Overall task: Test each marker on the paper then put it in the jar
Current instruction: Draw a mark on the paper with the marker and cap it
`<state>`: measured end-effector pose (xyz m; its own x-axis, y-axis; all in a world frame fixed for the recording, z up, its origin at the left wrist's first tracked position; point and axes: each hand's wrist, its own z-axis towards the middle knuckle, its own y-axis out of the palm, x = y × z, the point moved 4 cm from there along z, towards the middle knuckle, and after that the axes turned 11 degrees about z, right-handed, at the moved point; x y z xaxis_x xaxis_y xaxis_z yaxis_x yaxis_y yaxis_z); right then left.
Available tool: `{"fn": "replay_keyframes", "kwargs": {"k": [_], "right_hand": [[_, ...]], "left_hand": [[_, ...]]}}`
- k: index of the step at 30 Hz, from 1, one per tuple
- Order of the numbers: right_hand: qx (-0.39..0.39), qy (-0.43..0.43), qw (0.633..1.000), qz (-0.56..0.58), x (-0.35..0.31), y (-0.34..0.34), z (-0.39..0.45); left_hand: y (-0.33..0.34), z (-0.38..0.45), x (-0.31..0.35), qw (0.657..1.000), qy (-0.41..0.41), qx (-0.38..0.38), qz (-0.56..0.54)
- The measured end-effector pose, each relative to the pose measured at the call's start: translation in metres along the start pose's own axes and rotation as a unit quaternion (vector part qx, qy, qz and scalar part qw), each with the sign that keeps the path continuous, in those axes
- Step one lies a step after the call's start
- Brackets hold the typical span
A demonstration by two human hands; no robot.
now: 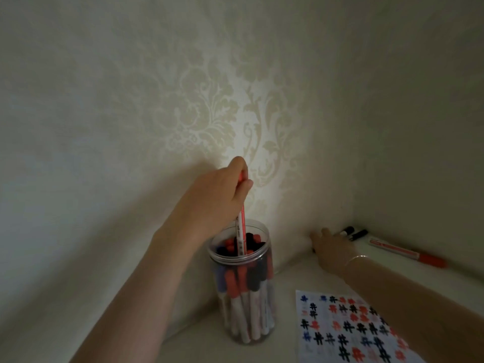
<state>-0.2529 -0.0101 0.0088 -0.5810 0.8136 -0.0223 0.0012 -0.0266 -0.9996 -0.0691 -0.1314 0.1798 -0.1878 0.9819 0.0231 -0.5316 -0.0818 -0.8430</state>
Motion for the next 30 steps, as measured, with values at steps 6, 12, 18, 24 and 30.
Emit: {"fn": "replay_keyframes", "kwargs": {"k": [6,12,18,24,30], "right_hand": [[0.023,-0.013,0.999,-0.044,0.012,0.008,0.014],[0.019,-0.083,0.990,-0.111,0.001,0.015,0.014],[0.025,-0.193,0.971,-0.142,-0.011,0.006,0.015],[0.252,-0.191,0.845,0.432,-0.022,-0.065,-0.005],[0.097,-0.153,0.623,0.761,-0.068,-0.121,-0.035]], "left_hand": [[0.005,-0.004,-0.003,0.998,0.015,0.049,0.042],[0.008,-0.006,-0.006,0.998,0.011,0.064,-0.007],[0.009,-0.005,-0.008,0.997,-0.002,0.072,-0.034],[0.010,-0.006,-0.016,0.992,-0.025,0.110,-0.053],[0.014,-0.004,-0.020,0.990,-0.028,0.102,-0.093]]}}
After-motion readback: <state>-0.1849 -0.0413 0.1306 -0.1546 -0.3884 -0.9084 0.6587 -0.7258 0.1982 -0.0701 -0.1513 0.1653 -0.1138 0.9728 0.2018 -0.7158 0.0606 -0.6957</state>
